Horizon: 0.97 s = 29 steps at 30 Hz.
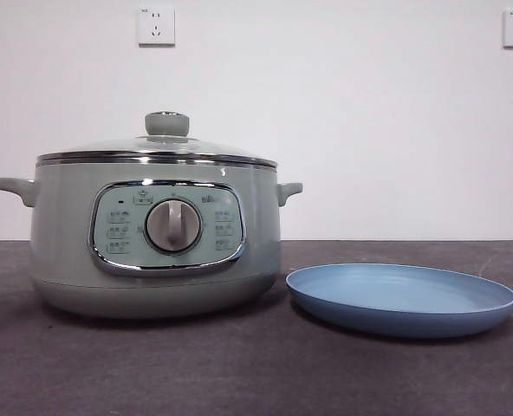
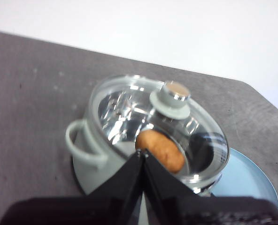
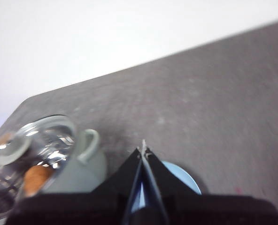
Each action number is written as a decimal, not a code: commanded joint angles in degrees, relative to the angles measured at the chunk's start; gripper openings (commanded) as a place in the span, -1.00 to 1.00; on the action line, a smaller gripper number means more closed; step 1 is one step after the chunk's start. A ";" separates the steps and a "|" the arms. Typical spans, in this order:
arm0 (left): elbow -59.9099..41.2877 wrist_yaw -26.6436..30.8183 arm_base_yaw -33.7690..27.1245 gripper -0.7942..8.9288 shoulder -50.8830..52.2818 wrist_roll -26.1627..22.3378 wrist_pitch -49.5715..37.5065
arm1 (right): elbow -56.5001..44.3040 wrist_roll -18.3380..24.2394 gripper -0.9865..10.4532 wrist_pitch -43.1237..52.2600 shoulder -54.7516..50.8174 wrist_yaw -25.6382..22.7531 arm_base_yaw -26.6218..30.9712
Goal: Take the potato out from the steamer,put the potato on the plate,close the lid
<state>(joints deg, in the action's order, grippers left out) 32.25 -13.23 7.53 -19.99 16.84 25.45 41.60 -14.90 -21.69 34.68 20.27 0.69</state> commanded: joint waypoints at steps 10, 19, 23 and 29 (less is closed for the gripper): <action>26.27 -0.98 -0.13 -0.85 -21.99 -11.21 4.50 | 23.87 10.99 -0.84 -6.47 16.59 19.69 -0.11; 42.58 -9.73 -0.11 -0.79 -35.19 -13.55 13.92 | 32.81 11.96 -0.69 -7.21 23.54 27.63 -0.98; 44.00 -10.93 0.13 -0.14 -37.83 -13.44 13.97 | 32.98 11.93 -0.13 -7.65 23.82 27.32 -1.18; 44.00 -10.88 1.14 0.07 -40.57 -13.16 13.60 | 32.98 11.96 0.25 -8.96 23.82 27.34 -1.20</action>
<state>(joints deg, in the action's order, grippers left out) 76.18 -23.94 8.38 -60.38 4.08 39.38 74.41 -3.38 -30.70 58.43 47.59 -0.36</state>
